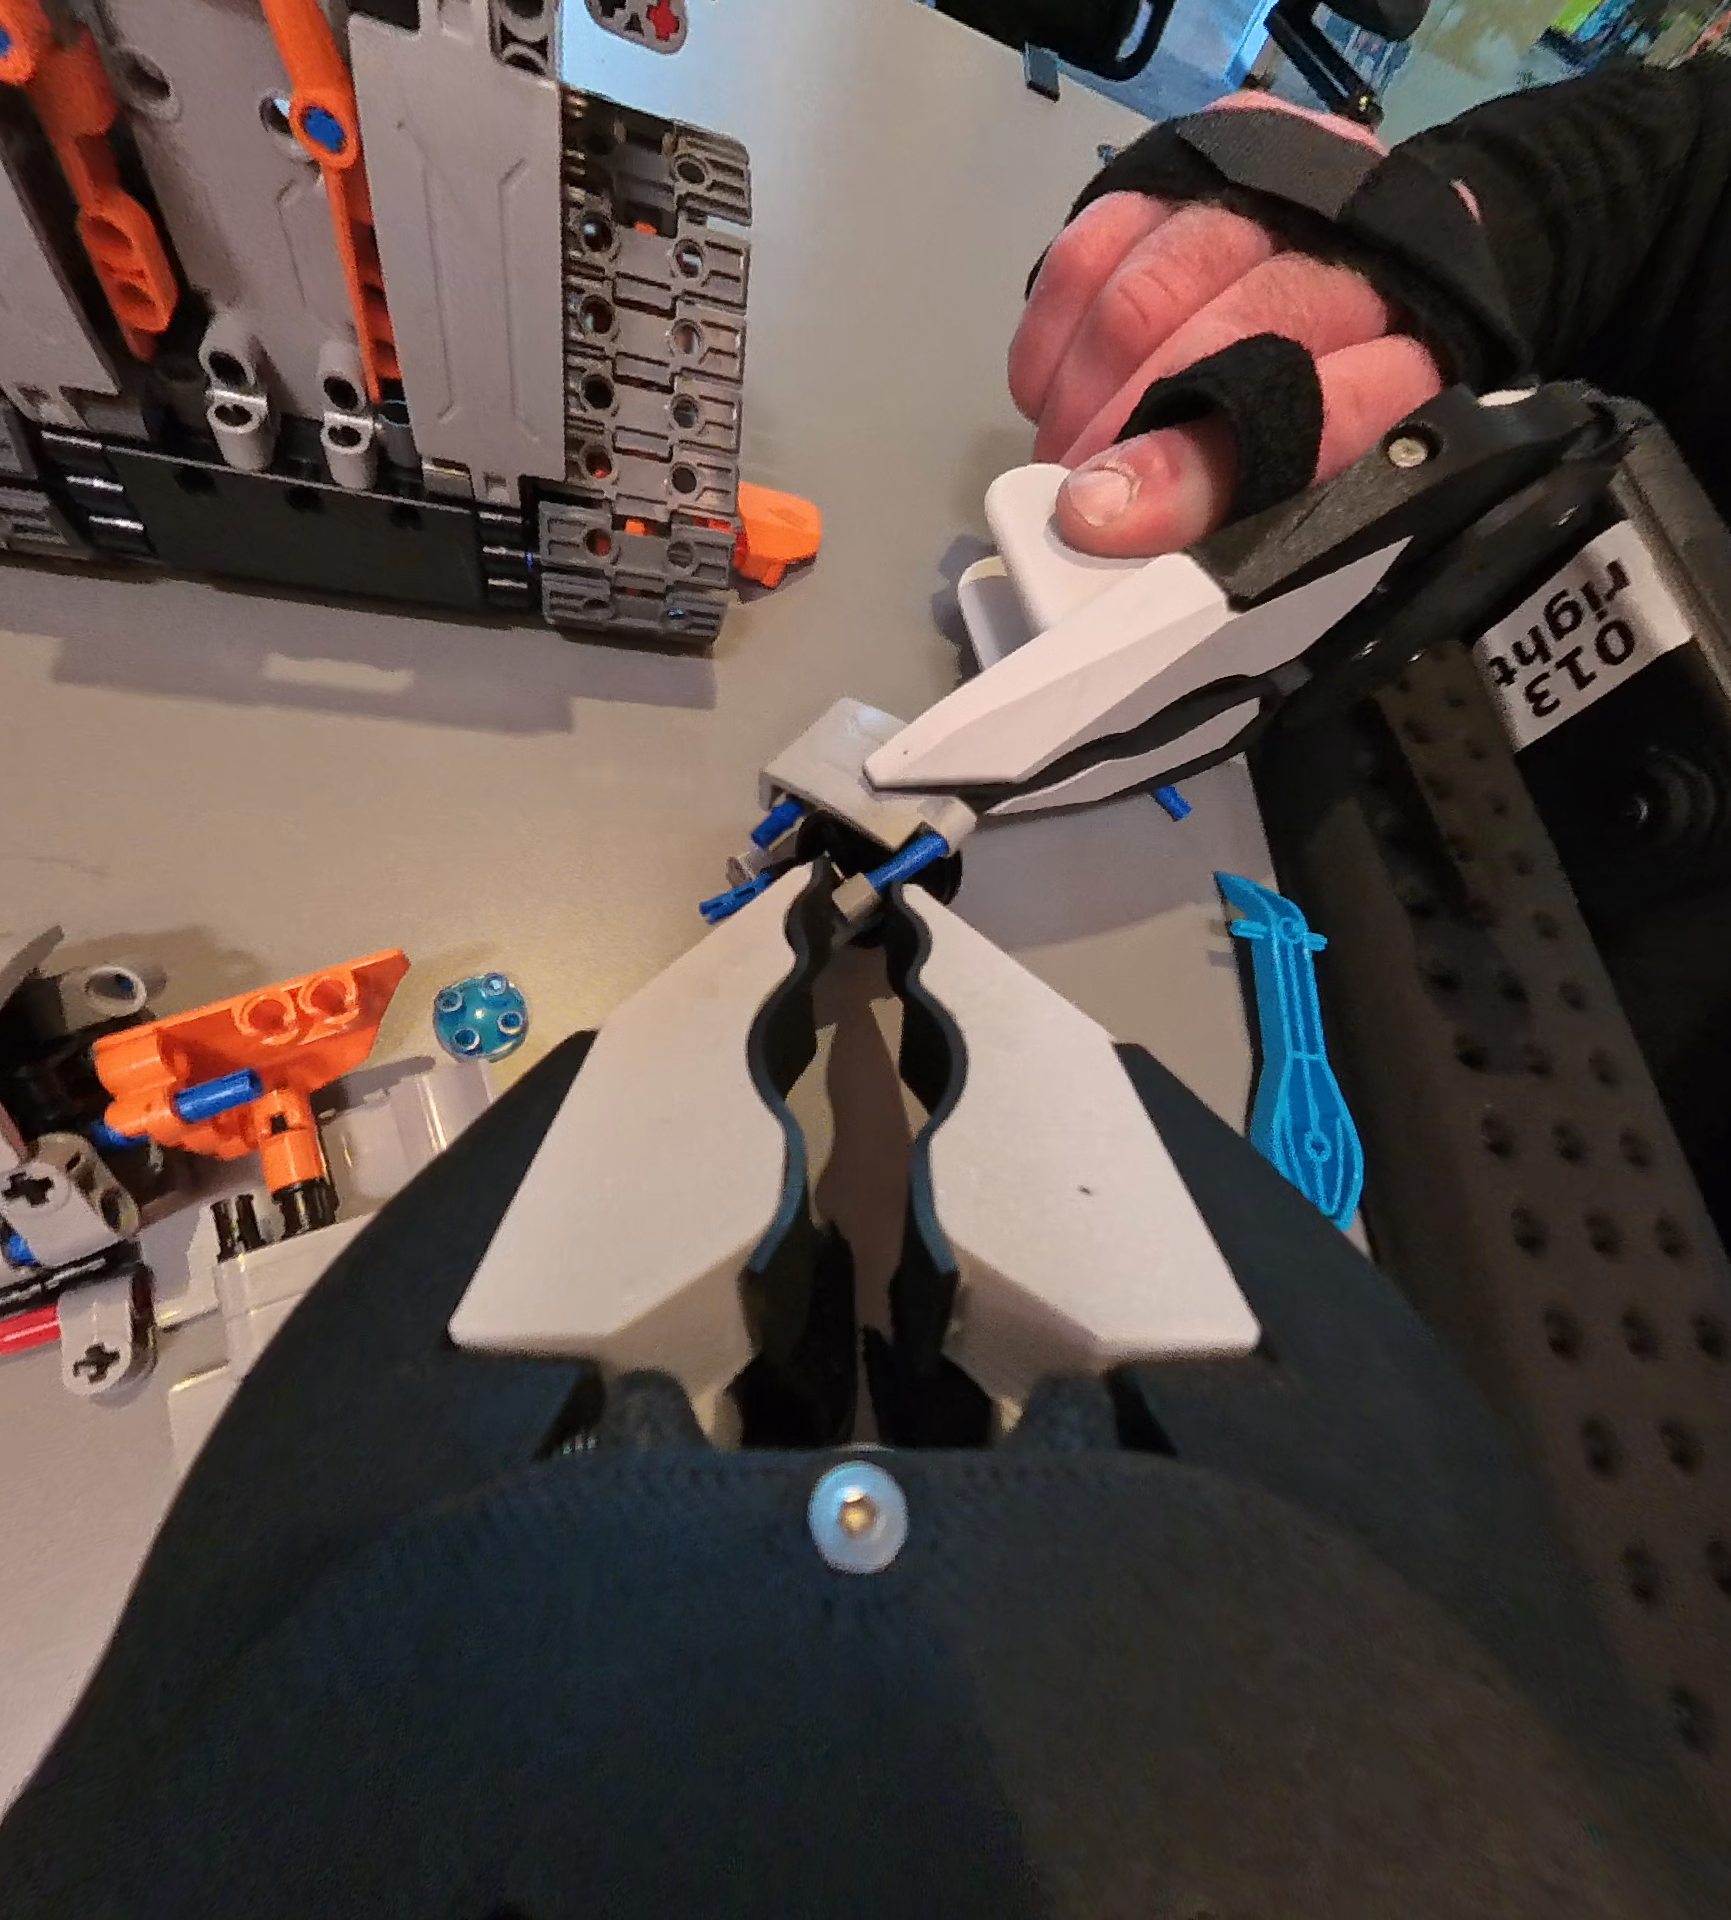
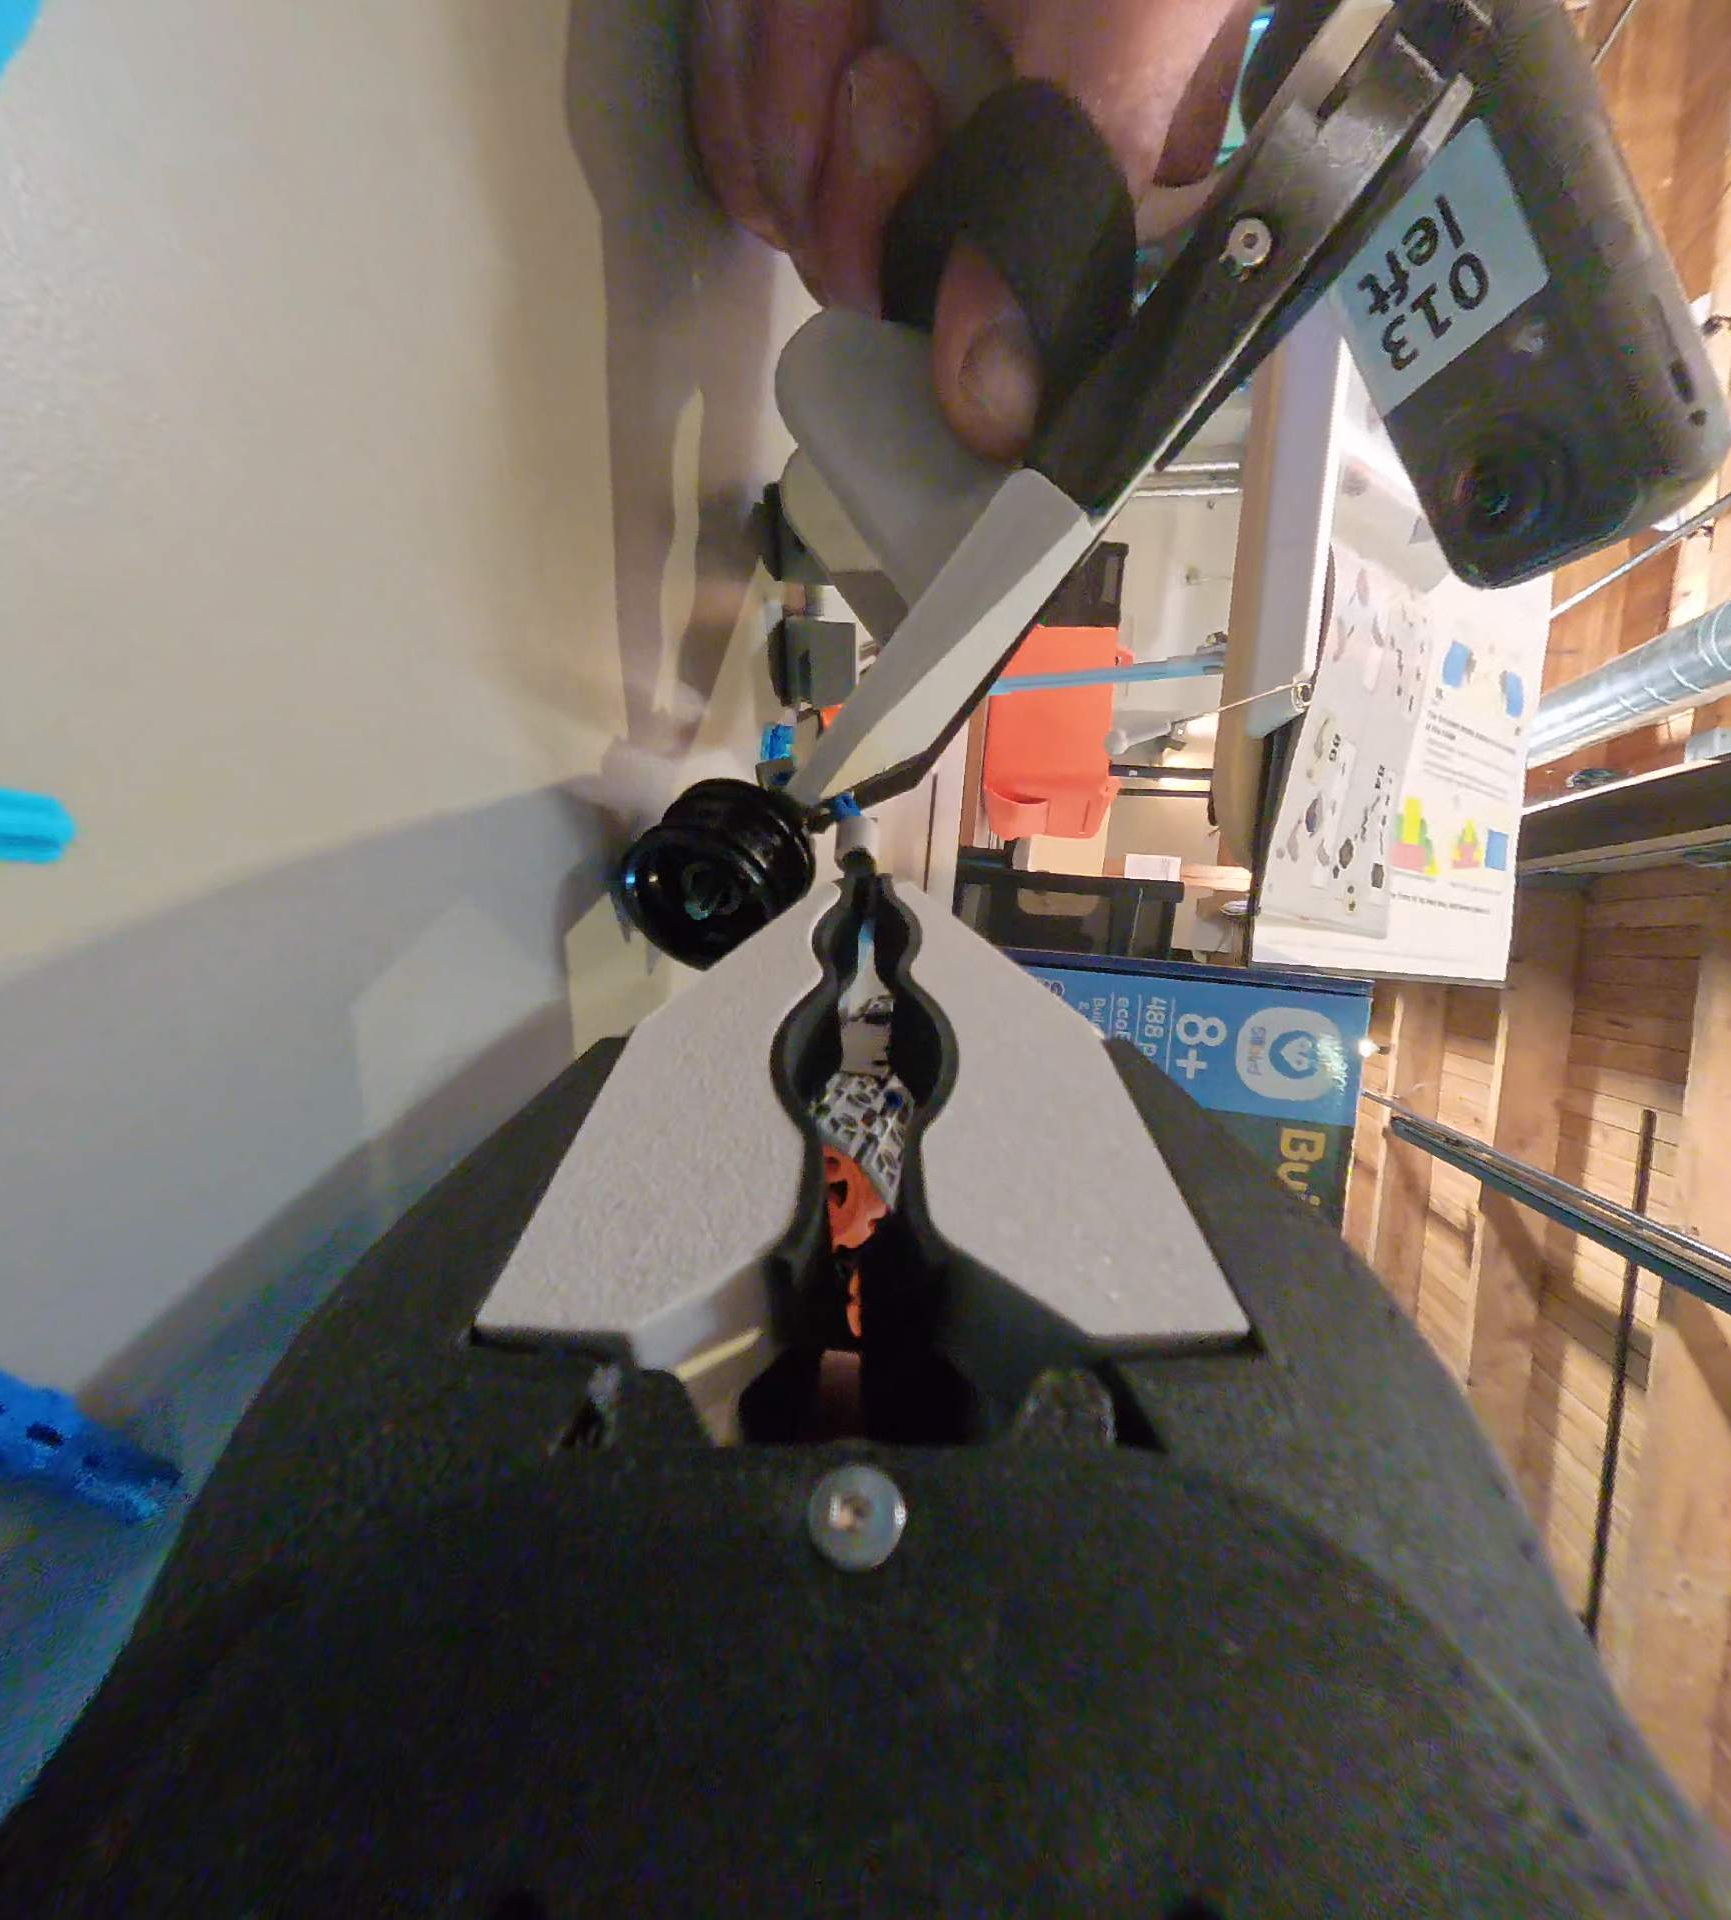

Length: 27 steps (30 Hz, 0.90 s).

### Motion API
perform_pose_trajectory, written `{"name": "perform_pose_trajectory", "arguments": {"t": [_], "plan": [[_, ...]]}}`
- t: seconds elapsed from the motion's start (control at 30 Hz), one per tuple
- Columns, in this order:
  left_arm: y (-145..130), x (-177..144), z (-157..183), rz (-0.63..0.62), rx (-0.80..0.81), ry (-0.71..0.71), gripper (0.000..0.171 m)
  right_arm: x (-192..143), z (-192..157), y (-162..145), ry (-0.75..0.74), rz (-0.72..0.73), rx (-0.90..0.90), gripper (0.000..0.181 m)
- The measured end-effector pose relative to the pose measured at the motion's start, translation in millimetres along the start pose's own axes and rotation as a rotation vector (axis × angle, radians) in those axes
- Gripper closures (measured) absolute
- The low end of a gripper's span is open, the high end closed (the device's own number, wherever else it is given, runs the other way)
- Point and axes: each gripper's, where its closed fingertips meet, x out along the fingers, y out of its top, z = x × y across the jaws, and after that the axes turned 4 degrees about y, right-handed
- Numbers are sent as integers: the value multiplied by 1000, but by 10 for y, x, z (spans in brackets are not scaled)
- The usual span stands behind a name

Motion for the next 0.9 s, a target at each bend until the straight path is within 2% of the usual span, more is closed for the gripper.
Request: {"name": "perform_pose_trajectory", "arguments": {"t": [0.57, 0.83, 0.9], "plan": [[49, 73, -57, -51, 249, 309, 165, 35, -24, -111, 35, -79, 14, 181], [5, 54, -58, -62, 317, 295, 163, 18, -29, -87, 111, -18, 79, 181], [10, 45, -94, -57, 326, 300, 163, -3, -15, -102, 132, -5, 97, 173]]}}
